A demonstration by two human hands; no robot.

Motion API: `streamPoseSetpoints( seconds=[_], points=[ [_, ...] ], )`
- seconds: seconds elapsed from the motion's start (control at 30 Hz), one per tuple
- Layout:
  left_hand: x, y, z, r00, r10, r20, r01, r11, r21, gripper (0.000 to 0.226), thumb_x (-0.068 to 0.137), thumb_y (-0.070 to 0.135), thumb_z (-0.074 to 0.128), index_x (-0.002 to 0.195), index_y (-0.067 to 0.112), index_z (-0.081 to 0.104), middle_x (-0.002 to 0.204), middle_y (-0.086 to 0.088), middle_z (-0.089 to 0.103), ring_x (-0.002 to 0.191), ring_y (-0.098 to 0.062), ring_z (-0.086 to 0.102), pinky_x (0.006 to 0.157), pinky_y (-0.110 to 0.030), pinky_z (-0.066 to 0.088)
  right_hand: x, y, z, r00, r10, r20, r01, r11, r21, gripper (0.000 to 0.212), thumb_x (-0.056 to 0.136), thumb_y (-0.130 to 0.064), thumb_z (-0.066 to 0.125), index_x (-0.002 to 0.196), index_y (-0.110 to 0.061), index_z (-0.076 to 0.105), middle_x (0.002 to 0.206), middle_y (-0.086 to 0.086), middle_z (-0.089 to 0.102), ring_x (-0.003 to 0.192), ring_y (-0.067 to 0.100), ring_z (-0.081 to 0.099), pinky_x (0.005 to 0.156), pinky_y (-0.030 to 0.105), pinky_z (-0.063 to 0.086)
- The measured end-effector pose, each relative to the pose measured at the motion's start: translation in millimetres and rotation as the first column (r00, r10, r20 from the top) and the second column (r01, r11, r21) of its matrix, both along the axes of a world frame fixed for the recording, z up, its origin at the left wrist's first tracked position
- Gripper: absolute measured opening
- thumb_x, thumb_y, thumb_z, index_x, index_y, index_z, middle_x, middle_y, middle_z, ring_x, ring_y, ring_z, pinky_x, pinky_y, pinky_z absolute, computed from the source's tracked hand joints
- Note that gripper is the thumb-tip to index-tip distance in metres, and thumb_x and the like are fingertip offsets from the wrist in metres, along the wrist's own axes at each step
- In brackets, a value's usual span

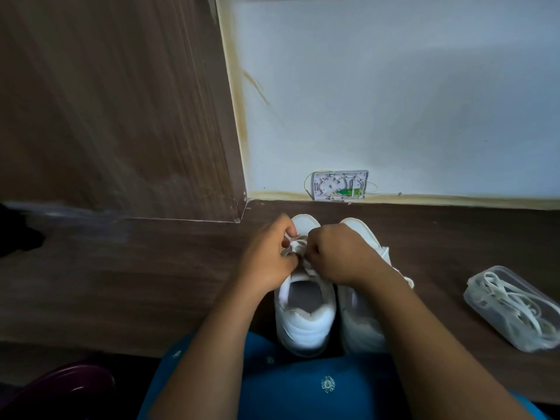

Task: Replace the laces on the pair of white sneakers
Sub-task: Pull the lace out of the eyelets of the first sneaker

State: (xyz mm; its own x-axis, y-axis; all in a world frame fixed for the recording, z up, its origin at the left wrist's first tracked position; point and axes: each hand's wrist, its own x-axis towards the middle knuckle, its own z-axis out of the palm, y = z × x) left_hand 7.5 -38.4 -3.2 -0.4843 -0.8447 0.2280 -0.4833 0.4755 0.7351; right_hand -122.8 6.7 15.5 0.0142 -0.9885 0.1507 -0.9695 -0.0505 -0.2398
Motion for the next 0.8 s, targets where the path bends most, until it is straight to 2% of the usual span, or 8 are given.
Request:
streamPoseSetpoints(
  seconds=[0.1, 0.23, 0.33, 0.43, 0.5, 0.57, 0.67, 0.8],
  points=[
    [1, -1, -1, 0.996, -0.053, 0.073, 0.055, 0.998, -0.018, 0.052, 0.072, -0.005, 0.056, 0.109, 0.032, 0.057, 0.096, -0.002, 0.053, 0.085, -0.015, 0.055, 0.074, -0.03, 0.046, 1, -3, -7, 0.989, 0.066, -0.134, -0.089, 0.981, -0.172, 0.02, 0.085, -0.01, 0.048, 0.091, 0.006, 0.057, 0.084, 0.022, 0.06, 0.078, 0.035, 0.062, 0.058, 0.033, 0.037],
    [-1, 0, 3, 0.985, -0.036, 0.167, 0.045, 0.998, -0.05, 0.054, 0.074, 0.002, 0.057, 0.114, 0.039, 0.054, 0.099, -0.002, 0.054, 0.094, -0.018, 0.056, 0.077, -0.033, 0.047, -4, -7, -5, 0.966, -0.056, 0.253, 0.068, 0.997, -0.041, 0.017, 0.09, -0.011, 0.042, 0.103, -0.003, 0.049, 0.094, 0.019, 0.061, 0.087, 0.033, 0.057, 0.063, 0.027, 0.027],
    [-5, -1, 5, 0.949, -0.026, 0.313, 0.038, 0.999, -0.033, 0.029, 0.072, 0.015, 0.058, 0.099, 0.025, 0.059, 0.092, -0.003, 0.052, 0.087, -0.024, 0.056, 0.073, -0.035, 0.047, 1, -10, 0, 0.774, -0.155, 0.614, 0.197, 0.98, -0.001, 0.014, 0.088, -0.004, 0.045, 0.099, -0.013, 0.04, 0.082, 0.007, 0.054, 0.073, 0.025, 0.052, 0.062, 0.027, 0.035],
    [-11, -5, 7, 0.991, -0.077, 0.105, 0.064, 0.99, 0.123, 0.005, 0.075, 0.023, 0.06, 0.076, 0.019, 0.063, 0.079, -0.006, 0.052, 0.073, -0.021, 0.053, 0.062, -0.029, 0.041, 2, -10, 1, 0.546, -0.239, 0.803, 0.218, 0.966, 0.139, 0.009, 0.092, -0.005, 0.047, 0.092, -0.014, 0.047, 0.072, 0.006, 0.055, 0.052, 0.015, 0.048, 0.044, 0.02, 0.037],
    [-14, -10, 5, 1.0, -0.027, -0.001, 0.027, 0.989, 0.145, 0.02, 0.08, 0.018, 0.068, 0.064, 0.023, 0.058, 0.071, 0.0, 0.049, 0.068, -0.015, 0.05, 0.06, -0.025, 0.036, -4, -7, 8, 0.469, -0.261, 0.844, 0.195, 0.962, 0.19, 0.012, 0.088, -0.003, 0.053, 0.09, -0.014, 0.053, 0.068, 0.006, 0.055, 0.047, 0.013, 0.047, 0.042, 0.017, 0.034],
    [-19, -11, 3, 0.994, 0.025, -0.107, -0.004, 0.981, 0.192, 0.03, 0.081, 0.008, 0.069, 0.059, 0.022, 0.055, 0.063, 0.007, 0.05, 0.059, -0.006, 0.047, 0.062, -0.025, 0.036, -15, -3, 12, 0.544, -0.255, 0.799, 0.166, 0.967, 0.195, 0.014, 0.082, -0.003, 0.06, 0.087, -0.017, 0.057, 0.075, 0.008, 0.058, 0.061, 0.017, 0.052, 0.053, 0.024, 0.039],
    [-30, -7, -1, 0.951, 0.126, -0.283, -0.028, 0.944, 0.327, 0.03, 0.082, 0.003, 0.066, 0.057, 0.018, 0.057, 0.056, 0.004, 0.052, 0.057, -0.007, 0.045, 0.065, -0.026, 0.037, -23, 5, 16, 0.811, -0.234, 0.537, 0.119, 0.963, 0.24, 0.009, 0.079, -0.011, 0.067, 0.073, -0.016, 0.064, 0.07, 0.004, 0.062, 0.06, 0.013, 0.054, 0.056, 0.021, 0.041],
    [-33, -4, -3, 0.916, 0.16, -0.367, 0.002, 0.915, 0.403, 0.024, 0.089, 0.003, 0.058, 0.069, 0.017, 0.059, 0.067, -0.002, 0.059, 0.062, -0.012, 0.051, 0.066, -0.027, 0.042, -15, 5, 15, 0.915, -0.202, 0.348, 0.157, 0.976, 0.152, 0.011, 0.081, -0.013, 0.062, 0.071, -0.012, 0.063, 0.071, 0.005, 0.063, 0.073, 0.021, 0.059, 0.061, 0.026, 0.042]
  ],
)
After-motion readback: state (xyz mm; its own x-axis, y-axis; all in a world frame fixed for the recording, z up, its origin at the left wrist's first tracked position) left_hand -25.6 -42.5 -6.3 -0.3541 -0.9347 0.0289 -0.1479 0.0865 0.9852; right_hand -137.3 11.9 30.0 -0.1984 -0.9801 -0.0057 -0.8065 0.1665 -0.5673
